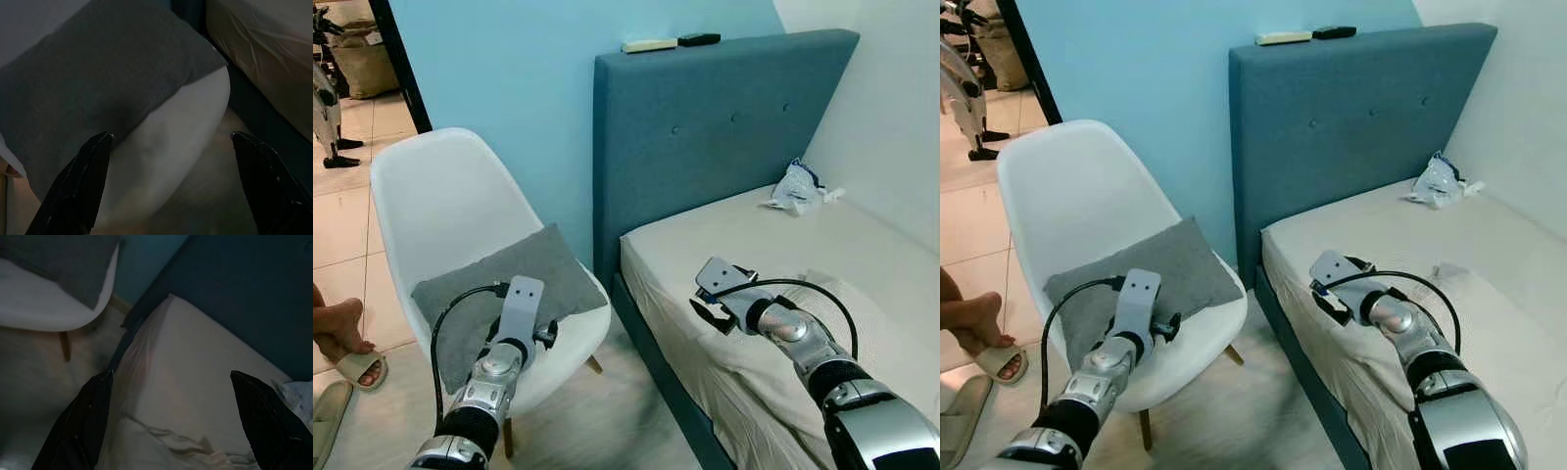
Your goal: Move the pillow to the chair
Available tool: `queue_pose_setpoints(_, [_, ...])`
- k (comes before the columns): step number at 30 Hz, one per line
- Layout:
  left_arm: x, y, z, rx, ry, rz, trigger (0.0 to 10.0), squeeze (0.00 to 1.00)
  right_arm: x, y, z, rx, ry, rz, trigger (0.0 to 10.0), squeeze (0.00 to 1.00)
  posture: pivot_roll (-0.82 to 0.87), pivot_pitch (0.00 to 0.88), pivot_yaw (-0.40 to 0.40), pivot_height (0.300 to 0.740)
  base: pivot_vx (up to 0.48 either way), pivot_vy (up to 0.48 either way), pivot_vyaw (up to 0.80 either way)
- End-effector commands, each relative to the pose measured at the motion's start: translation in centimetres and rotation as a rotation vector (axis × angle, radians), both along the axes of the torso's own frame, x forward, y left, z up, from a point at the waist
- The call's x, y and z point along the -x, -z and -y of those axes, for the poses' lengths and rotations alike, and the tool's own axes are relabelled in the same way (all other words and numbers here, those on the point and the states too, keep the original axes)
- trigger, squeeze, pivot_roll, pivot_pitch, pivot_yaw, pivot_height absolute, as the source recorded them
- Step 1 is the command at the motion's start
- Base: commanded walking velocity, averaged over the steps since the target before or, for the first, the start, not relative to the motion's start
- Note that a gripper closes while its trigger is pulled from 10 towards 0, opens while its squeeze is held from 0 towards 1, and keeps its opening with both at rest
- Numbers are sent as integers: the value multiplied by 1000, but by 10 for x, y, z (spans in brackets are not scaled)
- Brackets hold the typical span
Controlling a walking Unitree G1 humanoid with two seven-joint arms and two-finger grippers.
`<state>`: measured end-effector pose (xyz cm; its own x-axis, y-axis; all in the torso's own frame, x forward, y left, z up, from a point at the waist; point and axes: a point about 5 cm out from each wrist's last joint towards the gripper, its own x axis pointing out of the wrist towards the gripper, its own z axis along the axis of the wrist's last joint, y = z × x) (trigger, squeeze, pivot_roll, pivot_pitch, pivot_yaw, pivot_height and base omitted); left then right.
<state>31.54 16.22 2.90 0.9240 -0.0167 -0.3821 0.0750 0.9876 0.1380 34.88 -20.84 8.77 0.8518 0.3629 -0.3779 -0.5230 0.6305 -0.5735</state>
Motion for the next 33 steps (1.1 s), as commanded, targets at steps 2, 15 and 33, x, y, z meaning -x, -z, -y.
queue_pose_setpoints(2, [4,5,2,0,7,-10,10000,0,3,3,6,0,29,-10,10000,0,-60,34,-38,740,0,0,0])
queue_pose_setpoints(15, [7,4,-6,-5,-15,-2,10000,0,-16,-25,37,-256,466,89,10000,0,-49,62,-38,740,0,0,0])
queue_pose_setpoints(33, [29,14,-4,26,-93,20,10000,0,-10,19,-55,-785,715,-343,10000,0,-26,129,-68,740,0,0,0])
